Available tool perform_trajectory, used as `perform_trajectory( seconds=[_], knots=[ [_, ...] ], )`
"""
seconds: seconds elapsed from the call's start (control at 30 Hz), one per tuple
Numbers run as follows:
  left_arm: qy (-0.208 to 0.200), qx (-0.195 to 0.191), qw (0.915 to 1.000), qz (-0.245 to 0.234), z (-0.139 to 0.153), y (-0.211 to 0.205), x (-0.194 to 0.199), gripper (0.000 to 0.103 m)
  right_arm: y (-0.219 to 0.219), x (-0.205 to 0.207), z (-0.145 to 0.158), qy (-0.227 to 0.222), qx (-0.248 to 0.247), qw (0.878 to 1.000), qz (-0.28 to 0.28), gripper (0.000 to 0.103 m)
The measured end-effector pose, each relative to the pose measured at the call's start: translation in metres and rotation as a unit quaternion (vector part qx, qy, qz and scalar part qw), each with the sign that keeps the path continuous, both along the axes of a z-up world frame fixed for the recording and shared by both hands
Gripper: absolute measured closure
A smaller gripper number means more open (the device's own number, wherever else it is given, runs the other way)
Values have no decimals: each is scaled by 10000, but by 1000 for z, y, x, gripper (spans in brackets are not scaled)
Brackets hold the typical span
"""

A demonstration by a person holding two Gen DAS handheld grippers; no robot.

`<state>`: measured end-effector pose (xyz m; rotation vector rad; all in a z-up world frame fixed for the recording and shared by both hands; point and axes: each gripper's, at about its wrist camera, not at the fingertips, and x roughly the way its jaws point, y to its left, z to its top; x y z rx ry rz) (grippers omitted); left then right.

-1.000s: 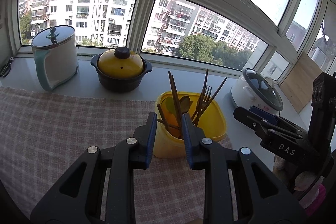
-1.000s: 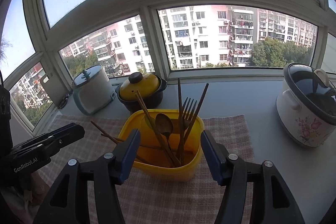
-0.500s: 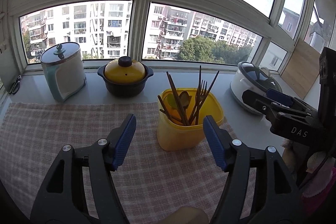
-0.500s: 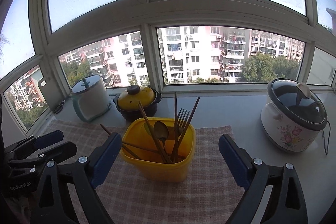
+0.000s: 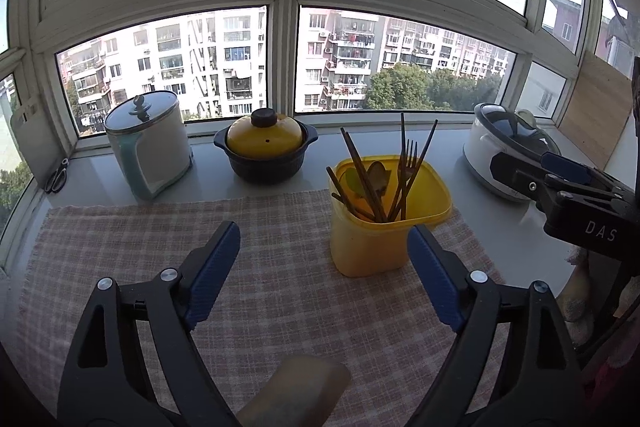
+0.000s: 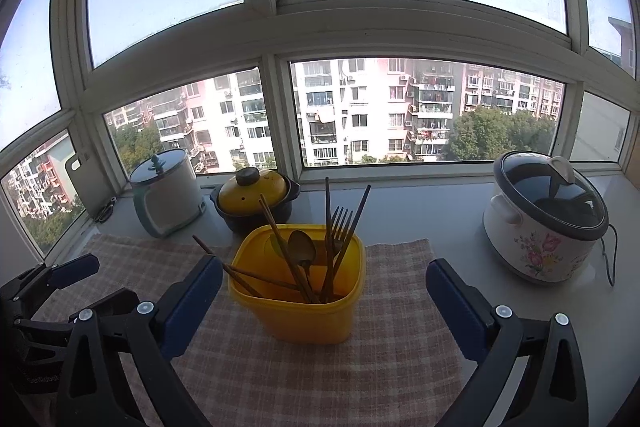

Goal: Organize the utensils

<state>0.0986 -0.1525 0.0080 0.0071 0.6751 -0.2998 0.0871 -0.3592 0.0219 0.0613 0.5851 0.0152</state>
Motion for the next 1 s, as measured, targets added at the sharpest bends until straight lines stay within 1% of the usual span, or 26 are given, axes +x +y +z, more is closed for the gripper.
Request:
perform_trajectory(
  seconds=[0.1,0.2,0.4,0.83,1.0],
  knots=[
    [-22,104,9999,62,0,1,-3,2,1,-2,-1,4,-21,10000,-21,0],
    [-140,56,9998,111,2,4,-8,2,3,-4,-1,-5,-72,10000,-22,0],
    [-42,17,9998,198,3,9,-9,1,4,-9,-1,-10,-104,9999,-46,0],
    [56,197,9995,231,-7,12,-15,0,4,-16,-6,75,-212,9997,-87,0],
    [-26,271,9994,218,-8,14,-19,0,4,-18,-9,142,-187,9996,-125,0]
  ],
)
